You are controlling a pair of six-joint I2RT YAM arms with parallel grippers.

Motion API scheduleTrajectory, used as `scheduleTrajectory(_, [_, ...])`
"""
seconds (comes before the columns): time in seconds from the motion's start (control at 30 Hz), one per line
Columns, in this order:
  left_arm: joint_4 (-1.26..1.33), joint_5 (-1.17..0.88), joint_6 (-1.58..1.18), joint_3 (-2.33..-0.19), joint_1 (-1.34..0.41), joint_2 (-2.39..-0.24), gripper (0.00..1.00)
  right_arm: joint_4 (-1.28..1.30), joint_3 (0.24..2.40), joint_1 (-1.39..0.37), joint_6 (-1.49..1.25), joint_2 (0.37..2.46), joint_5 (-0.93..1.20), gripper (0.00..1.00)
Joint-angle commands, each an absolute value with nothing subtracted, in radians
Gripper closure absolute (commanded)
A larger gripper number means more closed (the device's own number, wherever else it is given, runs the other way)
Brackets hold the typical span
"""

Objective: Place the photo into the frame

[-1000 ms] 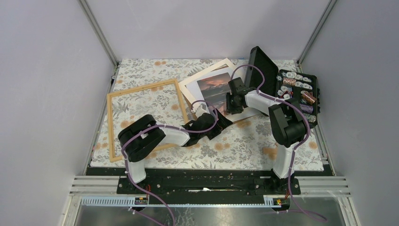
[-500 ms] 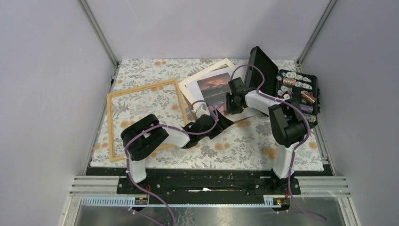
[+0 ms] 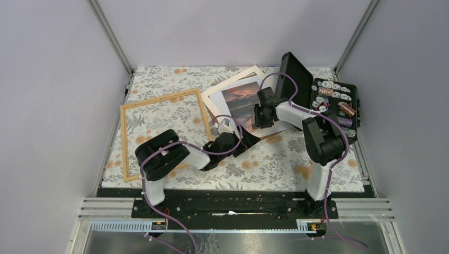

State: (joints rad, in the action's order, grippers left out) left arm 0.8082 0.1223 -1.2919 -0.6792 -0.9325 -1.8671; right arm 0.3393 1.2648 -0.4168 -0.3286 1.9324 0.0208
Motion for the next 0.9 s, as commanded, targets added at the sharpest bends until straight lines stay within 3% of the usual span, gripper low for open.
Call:
scheduleTrajectory(0.0, [0.583, 0.161, -1.290, -0.771, -0.928, -1.846, 0.01, 0.347, 1.245, -0.413, -0.324, 1.946, 0.067, 0.61])
scheduleTrajectory(0.3, [0.608, 0.123, -1.315, -0.810, -0.931, -1.917, 0.01, 0.344, 1.239, -0.413, -0.323, 1.944, 0.069, 0.61])
scheduleTrajectory(0.7, [1.121, 0.070, -1.278, -0.663, -0.919, -1.907, 0.01, 0.344, 1.243, -0.413, -0.321, 1.945, 0.081, 0.61])
scheduleTrajectory(0.87, [0.993, 0.068, -1.305, -0.704, -0.911, -1.918, 0.01, 0.344, 1.244, -0.414, -0.320, 1.946, 0.082, 0.61])
